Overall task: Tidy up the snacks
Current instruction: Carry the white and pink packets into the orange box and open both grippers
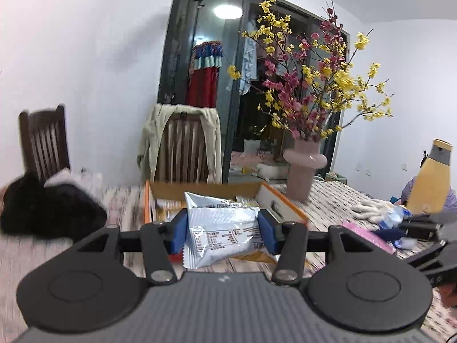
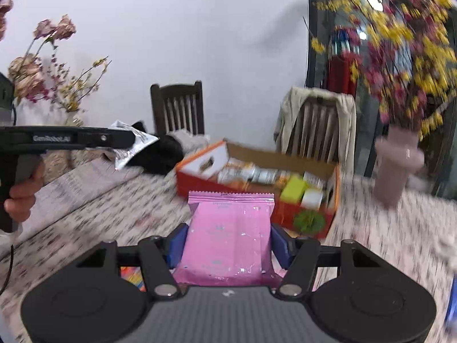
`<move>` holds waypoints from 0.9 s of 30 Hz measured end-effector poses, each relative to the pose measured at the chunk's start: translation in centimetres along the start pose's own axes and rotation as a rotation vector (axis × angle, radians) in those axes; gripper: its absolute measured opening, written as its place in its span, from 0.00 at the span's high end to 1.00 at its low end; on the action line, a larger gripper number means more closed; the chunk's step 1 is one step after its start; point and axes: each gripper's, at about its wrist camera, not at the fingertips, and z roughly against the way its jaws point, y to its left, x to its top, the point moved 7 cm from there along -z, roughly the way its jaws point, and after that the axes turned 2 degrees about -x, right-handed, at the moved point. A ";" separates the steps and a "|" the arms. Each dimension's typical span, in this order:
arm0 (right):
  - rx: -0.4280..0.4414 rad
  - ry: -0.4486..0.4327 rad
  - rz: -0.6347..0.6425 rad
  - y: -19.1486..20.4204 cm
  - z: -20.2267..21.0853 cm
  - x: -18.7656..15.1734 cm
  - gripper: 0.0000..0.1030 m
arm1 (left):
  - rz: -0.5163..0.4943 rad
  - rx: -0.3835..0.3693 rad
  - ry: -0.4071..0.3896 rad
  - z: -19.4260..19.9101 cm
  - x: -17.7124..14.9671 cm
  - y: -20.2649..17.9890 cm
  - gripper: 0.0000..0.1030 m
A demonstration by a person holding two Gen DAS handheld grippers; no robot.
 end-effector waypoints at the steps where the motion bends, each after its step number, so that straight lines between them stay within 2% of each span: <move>1: -0.011 -0.008 0.010 -0.5 -1.0 1.3 0.41 | -0.004 0.006 -0.001 -1.4 0.8 0.6 0.49; 4: -0.026 -0.021 0.008 -2.1 -5.1 5.0 0.41 | 0.009 -0.007 0.025 -6.6 2.4 2.7 0.49; 7: -0.005 0.005 -0.061 -3.8 -10.6 7.5 0.41 | 0.063 0.002 0.095 -12.6 2.4 5.1 0.49; 10: -0.006 0.066 -0.133 -5.3 -16.8 8.1 0.41 | 0.097 0.030 0.166 -17.9 1.2 7.1 0.49; 13: -0.027 0.151 -0.172 -6.2 -22.7 7.4 0.41 | 0.078 0.063 0.211 -21.9 0.2 8.2 0.49; 18: -0.080 0.252 -0.141 -6.1 -28.9 5.2 0.41 | 0.037 0.057 0.296 -25.6 -1.8 8.6 0.47; 22: -0.101 0.285 -0.104 -5.3 -31.1 4.3 0.41 | 0.044 0.082 0.323 -26.3 -2.8 9.1 0.38; 25: -0.101 0.292 -0.086 -4.9 -31.3 3.6 0.41 | 0.069 0.064 0.320 -26.2 -2.5 9.2 0.29; 27: -0.099 0.283 -0.091 -4.9 -30.8 3.9 0.28 | 0.077 0.071 0.310 -25.9 -1.9 9.4 0.29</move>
